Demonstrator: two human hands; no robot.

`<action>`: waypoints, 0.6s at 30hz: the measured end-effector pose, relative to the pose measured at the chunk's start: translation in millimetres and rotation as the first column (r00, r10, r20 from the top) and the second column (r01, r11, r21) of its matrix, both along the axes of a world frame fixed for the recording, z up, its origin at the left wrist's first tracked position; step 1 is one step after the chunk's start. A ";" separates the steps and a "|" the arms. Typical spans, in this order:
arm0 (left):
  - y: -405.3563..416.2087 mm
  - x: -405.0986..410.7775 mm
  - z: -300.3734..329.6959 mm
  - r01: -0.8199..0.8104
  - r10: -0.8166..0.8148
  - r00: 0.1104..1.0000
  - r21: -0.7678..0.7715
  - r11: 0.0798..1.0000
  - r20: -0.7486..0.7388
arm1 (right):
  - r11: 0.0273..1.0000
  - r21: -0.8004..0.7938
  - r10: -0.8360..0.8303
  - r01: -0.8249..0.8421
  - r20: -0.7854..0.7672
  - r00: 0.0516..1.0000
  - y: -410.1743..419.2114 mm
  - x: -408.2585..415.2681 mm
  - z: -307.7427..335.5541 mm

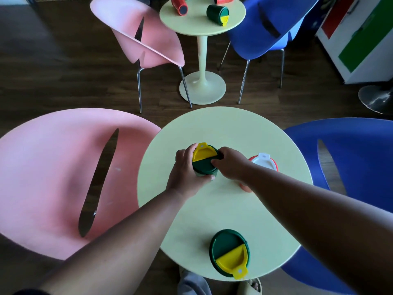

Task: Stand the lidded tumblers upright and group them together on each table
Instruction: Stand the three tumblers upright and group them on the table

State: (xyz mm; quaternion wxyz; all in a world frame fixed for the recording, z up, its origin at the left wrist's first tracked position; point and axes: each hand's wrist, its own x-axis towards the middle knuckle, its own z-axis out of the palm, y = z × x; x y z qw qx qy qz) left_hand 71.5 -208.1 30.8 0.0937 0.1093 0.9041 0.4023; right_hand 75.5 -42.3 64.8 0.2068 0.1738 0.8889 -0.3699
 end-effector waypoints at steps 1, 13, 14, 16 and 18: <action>0.9 2.3 0.2 -0.002 0.002 1.000 0.003 1.000 0.001 | 1.000 0.002 -0.001 0.001 0.002 1.000 0.8 1.6 0.6; 5.4 -4.6 14.6 0.045 -0.036 0.998 -0.163 0.986 0.057 | 0.995 0.032 0.098 -0.095 -0.114 0.989 13.0 18.7 16.9; 5.2 -4.9 14.3 0.059 -0.051 0.997 -0.175 0.983 0.049 | 0.987 0.086 0.152 -0.139 -0.162 0.975 18.4 24.2 20.8; 4.7 -5.8 14.5 0.094 -0.092 0.996 -0.208 0.974 0.021 | 0.958 0.201 0.254 -0.207 -0.251 0.934 33.3 36.1 29.9; 3.8 -8.2 16.8 0.152 -0.161 0.987 -0.262 0.953 -0.013 | 0.927 0.298 0.315 -0.228 -0.284 0.906 52.3 48.5 37.1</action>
